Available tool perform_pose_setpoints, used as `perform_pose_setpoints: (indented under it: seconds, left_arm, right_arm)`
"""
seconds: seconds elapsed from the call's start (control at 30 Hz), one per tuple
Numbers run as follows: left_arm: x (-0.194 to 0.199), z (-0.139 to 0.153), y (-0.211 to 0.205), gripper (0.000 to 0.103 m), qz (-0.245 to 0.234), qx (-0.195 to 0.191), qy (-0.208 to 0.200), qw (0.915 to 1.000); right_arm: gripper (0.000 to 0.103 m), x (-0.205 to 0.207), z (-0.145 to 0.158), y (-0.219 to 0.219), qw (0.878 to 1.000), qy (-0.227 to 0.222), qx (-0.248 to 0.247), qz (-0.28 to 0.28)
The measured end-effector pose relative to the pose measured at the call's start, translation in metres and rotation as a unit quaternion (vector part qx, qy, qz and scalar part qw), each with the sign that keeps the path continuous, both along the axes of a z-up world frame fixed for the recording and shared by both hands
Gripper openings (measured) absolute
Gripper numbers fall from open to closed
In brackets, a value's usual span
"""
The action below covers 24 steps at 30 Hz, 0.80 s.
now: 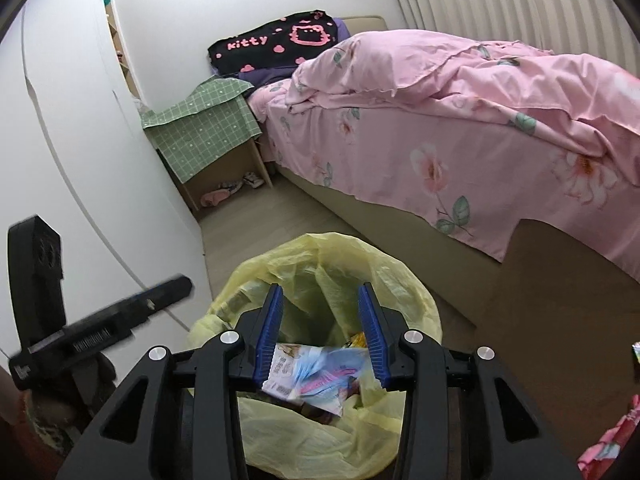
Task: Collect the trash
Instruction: 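Open the left tool over the yellow bag while the right tool releases its wrapper there, then move both open tools back toward the wrapper pile on the table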
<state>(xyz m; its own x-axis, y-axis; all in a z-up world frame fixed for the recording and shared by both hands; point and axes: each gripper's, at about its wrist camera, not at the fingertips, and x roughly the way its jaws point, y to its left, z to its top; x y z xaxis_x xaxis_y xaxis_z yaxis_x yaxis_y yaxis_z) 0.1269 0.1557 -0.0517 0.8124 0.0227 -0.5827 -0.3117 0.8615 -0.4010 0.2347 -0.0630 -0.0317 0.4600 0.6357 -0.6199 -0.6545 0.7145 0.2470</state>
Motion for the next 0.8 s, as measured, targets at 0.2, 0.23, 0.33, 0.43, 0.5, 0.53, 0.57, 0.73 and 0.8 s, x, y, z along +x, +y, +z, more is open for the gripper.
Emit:
perform_pose_setpoints:
  seconds: [0.2,0.23,0.33,0.43,0.5,0.53,0.57,0.73,0.8]
  left_arm:
    - [-0.003,0.013,-0.009,0.050,-0.010,0.009,-0.011,0.9999]
    - [-0.004,0.015,-0.013,0.050,-0.013,0.012,-0.013,0.9998]
    - [-0.004,0.024,-0.028,0.050,-0.036,0.015,-0.024,0.9990]
    - [-0.001,0.031,-0.055,0.051,-0.073,0.019,-0.037,0.9964]
    - [0.002,0.034,-0.072,0.052,-0.103,0.019,-0.042,0.9937]
    - [0.005,0.035,-0.086,0.053,-0.126,0.021,-0.046,0.9908]
    - [0.008,0.036,-0.101,0.054,-0.148,0.023,-0.049,0.9876]
    - [0.028,0.035,-0.179,0.054,-0.279,0.029,-0.055,0.9582]
    - [0.036,0.032,-0.210,0.055,-0.327,0.028,-0.048,0.9436]
  right_arm:
    - [0.037,-0.013,0.008,-0.033,0.999,-0.017,-0.011,-0.034]
    - [0.037,-0.015,0.011,-0.043,0.999,-0.019,-0.013,-0.044]
    - [0.038,-0.025,0.020,-0.072,0.997,-0.034,-0.020,-0.070]
    - [0.044,-0.038,0.031,-0.104,0.994,-0.059,-0.029,-0.091]
    - [0.047,-0.047,0.037,-0.127,0.992,-0.068,-0.034,-0.100]
    - [0.048,-0.051,0.039,-0.141,0.991,-0.067,-0.043,-0.107]
    - [0.048,-0.055,0.042,-0.155,0.990,-0.065,-0.054,-0.114]
    - [0.048,-0.073,0.054,-0.228,0.972,-0.094,-0.098,-0.192]
    - [0.048,-0.077,0.054,-0.261,0.963,-0.090,-0.106,-0.229]
